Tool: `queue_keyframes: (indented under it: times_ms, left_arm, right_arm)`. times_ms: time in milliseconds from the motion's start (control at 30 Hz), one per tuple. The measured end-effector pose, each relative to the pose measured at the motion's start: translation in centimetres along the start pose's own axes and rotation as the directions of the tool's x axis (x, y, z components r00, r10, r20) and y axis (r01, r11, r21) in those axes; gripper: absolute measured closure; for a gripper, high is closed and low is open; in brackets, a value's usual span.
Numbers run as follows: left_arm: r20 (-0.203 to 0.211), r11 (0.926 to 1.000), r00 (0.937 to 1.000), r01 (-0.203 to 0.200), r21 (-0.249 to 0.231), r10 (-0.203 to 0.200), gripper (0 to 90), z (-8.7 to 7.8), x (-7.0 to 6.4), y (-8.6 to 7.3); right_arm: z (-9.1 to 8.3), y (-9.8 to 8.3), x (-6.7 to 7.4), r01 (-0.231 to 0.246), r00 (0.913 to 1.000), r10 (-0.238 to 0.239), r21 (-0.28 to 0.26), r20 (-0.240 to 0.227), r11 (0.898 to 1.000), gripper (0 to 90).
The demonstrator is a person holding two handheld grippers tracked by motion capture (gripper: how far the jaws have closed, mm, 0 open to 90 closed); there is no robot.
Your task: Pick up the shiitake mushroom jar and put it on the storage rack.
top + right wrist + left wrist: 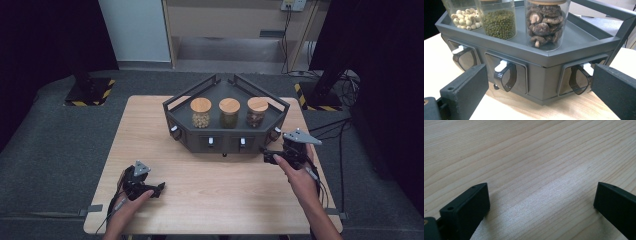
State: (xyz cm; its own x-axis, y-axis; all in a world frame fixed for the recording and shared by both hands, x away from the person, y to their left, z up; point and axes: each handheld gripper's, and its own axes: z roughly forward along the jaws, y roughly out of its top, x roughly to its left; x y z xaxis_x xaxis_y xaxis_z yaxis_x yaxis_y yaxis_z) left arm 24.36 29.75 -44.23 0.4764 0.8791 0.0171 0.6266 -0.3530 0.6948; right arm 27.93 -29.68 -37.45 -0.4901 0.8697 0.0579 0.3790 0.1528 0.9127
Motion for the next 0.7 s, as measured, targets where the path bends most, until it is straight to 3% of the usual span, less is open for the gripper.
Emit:
queue_keyframes:
  times_ms: [700]
  left_arm:
    - [-0.005,1.0000,1.0000,0.002,0.000,-0.002,0.0,0.0,-0.1,0.0]
  right_arm:
    - [-0.3,-2.0,1.1,0.002,1.0000,-0.002,0.016,-0.008,1.000,1.7]
